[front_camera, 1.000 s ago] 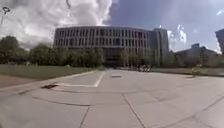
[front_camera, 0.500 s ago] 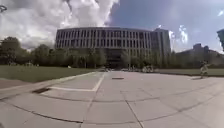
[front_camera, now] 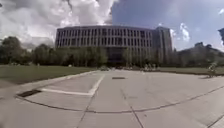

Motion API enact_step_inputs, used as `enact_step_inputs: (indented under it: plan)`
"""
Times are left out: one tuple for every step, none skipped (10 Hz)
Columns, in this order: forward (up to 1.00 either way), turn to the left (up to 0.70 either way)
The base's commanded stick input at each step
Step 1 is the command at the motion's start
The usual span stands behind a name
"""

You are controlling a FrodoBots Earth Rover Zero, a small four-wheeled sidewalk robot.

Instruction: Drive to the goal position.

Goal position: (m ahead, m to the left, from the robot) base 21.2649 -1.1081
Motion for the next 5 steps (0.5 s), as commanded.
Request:
enact_step_inputs:
  plan:
    - [1.00,0.00]
    - [1.00,0.00]
    - [1.00,0.00]
    - [1.00,0.00]
    - [1.00,0.00]
